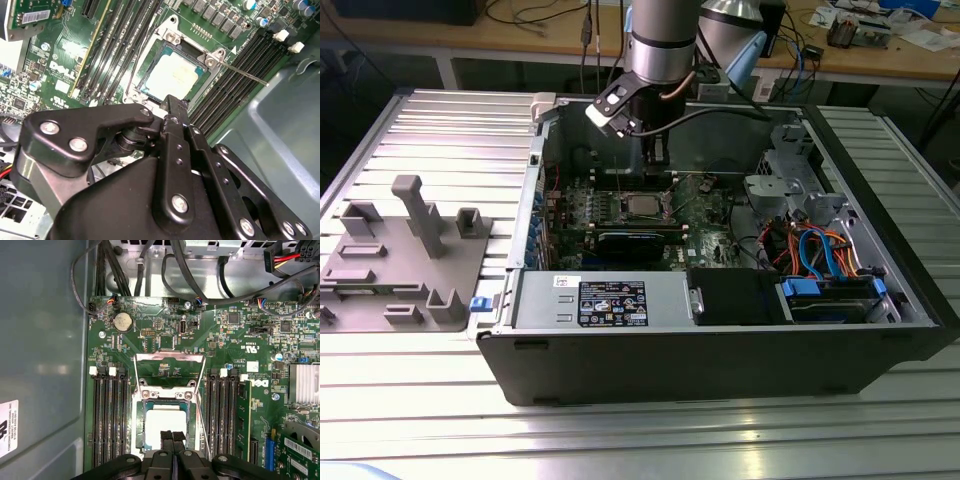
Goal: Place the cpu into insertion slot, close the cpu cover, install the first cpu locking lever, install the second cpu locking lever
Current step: 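Close the cpu cover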
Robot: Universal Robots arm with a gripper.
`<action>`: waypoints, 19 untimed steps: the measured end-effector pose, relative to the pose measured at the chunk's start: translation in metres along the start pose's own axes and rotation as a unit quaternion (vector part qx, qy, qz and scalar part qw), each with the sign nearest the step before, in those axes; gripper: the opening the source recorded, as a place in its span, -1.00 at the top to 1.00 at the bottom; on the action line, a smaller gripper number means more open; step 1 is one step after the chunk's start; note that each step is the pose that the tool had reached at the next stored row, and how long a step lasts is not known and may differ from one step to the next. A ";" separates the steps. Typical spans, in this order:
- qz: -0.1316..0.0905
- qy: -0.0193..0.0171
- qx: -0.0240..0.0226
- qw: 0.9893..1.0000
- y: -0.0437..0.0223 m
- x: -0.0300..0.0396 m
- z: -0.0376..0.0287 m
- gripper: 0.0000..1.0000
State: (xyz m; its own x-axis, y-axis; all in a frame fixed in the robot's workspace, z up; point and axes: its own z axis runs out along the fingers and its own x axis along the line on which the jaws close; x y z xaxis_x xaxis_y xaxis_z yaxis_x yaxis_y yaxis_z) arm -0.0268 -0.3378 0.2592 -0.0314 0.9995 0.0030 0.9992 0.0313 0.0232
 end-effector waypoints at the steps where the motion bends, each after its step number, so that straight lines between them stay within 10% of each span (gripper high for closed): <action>1: 0.000 0.000 0.000 1.000 0.0007 0.0000 0.0000 0.79; 19: 0.000 -0.001 0.000 1.000 0.0031 0.0000 -0.0045 0.79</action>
State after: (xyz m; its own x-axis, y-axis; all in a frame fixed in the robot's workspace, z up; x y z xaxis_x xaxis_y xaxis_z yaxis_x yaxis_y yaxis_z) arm -0.0238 -0.3378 0.2637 -0.0311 0.9995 0.0011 0.9992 0.0311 0.0232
